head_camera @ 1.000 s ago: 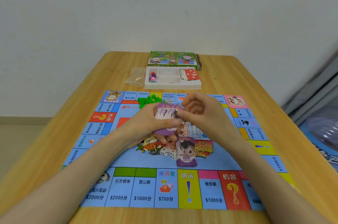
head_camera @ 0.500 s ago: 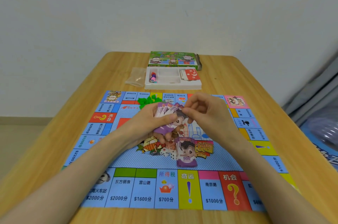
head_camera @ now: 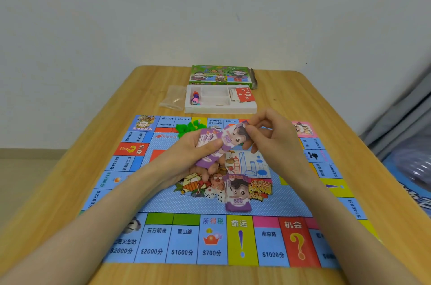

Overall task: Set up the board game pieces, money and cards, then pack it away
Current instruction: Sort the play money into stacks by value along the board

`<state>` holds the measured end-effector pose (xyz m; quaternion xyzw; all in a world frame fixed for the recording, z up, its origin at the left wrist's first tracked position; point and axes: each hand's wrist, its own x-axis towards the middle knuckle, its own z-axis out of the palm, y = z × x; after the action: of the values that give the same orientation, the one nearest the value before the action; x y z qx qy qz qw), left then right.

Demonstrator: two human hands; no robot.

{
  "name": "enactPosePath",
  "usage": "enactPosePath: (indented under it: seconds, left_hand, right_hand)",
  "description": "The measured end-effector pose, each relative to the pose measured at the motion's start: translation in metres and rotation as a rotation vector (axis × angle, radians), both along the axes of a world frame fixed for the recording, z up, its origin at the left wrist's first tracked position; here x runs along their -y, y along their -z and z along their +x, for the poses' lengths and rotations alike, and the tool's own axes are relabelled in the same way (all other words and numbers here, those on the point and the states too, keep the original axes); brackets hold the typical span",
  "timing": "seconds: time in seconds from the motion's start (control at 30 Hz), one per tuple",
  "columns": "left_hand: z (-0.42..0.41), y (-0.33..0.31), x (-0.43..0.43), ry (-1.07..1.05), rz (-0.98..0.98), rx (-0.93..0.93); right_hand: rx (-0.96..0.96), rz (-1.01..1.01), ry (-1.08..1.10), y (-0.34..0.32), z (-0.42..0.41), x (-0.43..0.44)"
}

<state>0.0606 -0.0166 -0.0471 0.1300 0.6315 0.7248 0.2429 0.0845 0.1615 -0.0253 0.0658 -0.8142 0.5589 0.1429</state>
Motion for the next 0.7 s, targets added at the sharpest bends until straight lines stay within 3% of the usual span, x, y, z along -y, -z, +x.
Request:
enactPosePath:
  seconds: [0.17,0.33,0.5,0.7]
  left_hand:
    - [-0.002,0.001,0.001,-0.049,0.018,0.011]
    - [-0.002,-0.001,0.001,-0.074,0.038,0.013]
    - [-0.001,-0.001,0.0,-0.079,0.027,0.022]
    - [-0.001,-0.002,0.0,-0.071,0.029,0.024]
  right_hand:
    - [0.064,-0.156,0.02,-0.01,-0.004,-0.015]
    - [0.366,0.292,-0.371,-0.014,0.002,-0.017]
    - [0.349,0.527,-0.464,-0.002,0.002,-0.006]
    - [0.24,0.652,-0.438,0.008,0.001,-0.003]
